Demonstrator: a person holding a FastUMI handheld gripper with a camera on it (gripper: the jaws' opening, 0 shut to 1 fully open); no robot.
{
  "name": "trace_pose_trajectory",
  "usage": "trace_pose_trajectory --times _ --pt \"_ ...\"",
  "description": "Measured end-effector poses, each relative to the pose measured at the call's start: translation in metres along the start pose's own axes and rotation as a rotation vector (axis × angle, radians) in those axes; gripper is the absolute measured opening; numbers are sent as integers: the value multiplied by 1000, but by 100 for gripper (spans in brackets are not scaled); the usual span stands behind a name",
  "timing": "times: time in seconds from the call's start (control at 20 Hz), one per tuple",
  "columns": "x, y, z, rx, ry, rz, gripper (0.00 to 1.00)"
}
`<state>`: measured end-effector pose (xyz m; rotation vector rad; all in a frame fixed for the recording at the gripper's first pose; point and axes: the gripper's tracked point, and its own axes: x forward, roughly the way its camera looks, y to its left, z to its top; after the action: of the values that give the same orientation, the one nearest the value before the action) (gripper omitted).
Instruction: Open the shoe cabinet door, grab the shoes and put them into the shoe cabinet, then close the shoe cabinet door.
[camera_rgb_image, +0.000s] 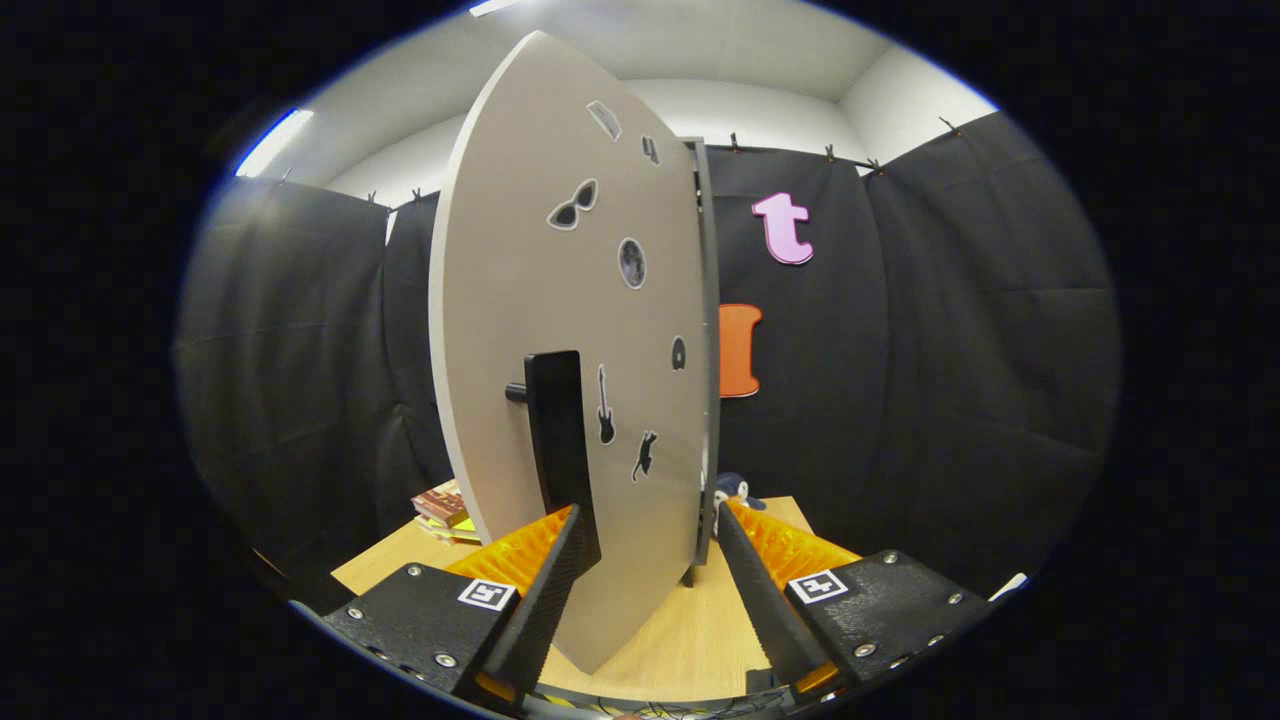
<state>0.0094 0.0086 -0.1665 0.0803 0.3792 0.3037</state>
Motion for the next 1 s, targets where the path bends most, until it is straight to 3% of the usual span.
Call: trace_pose_trajectory --times 0.45,0.7,1.0 --pt "63 99 -3 -48 39 205 89" --pt "106 139 9 -89 18 239 93" --pt "139 152 19 -104 -6 211 93"
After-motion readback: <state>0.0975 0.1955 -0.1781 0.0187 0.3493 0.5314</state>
